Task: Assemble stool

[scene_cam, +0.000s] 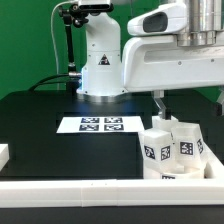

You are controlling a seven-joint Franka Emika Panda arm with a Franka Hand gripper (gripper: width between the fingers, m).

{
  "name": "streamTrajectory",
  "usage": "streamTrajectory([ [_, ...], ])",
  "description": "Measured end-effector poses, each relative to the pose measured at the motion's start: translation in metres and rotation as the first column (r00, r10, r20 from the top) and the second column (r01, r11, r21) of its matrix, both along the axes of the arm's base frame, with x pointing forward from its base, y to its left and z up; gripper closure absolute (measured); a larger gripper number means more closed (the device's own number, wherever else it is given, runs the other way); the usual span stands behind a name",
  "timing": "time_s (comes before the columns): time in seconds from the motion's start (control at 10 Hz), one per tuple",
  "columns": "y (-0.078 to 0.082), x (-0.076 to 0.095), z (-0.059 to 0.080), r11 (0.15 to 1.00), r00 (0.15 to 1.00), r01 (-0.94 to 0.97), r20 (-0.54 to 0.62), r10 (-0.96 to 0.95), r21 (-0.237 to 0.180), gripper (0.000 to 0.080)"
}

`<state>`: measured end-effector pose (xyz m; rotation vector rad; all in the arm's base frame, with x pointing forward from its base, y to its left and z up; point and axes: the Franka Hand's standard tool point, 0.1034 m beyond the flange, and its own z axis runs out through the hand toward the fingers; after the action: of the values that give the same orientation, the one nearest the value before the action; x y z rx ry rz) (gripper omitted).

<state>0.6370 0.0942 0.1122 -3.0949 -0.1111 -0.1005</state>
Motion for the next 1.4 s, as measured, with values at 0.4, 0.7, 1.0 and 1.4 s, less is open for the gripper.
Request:
streamTrajectory([
  [0.4, 0.005, -0.002, 0.0, 0.926, 0.928, -0.372, -0.007, 0.372, -0.061, 0.015],
  [0.7, -0.006, -0.001, -0.001, 0.872, 0.876, -0.482, -0.019, 0.483, -0.078, 0.015],
  [1.0, -0.004, -0.001, -0.003, 0.802, 0.808, -0.587, -0.019, 0.589, -0.105, 0.015],
  [1.4, 0.01, -0.005, -0.01, 0.793, 0.798, -0.602, -0.024, 0.602, -0.093, 0.015],
])
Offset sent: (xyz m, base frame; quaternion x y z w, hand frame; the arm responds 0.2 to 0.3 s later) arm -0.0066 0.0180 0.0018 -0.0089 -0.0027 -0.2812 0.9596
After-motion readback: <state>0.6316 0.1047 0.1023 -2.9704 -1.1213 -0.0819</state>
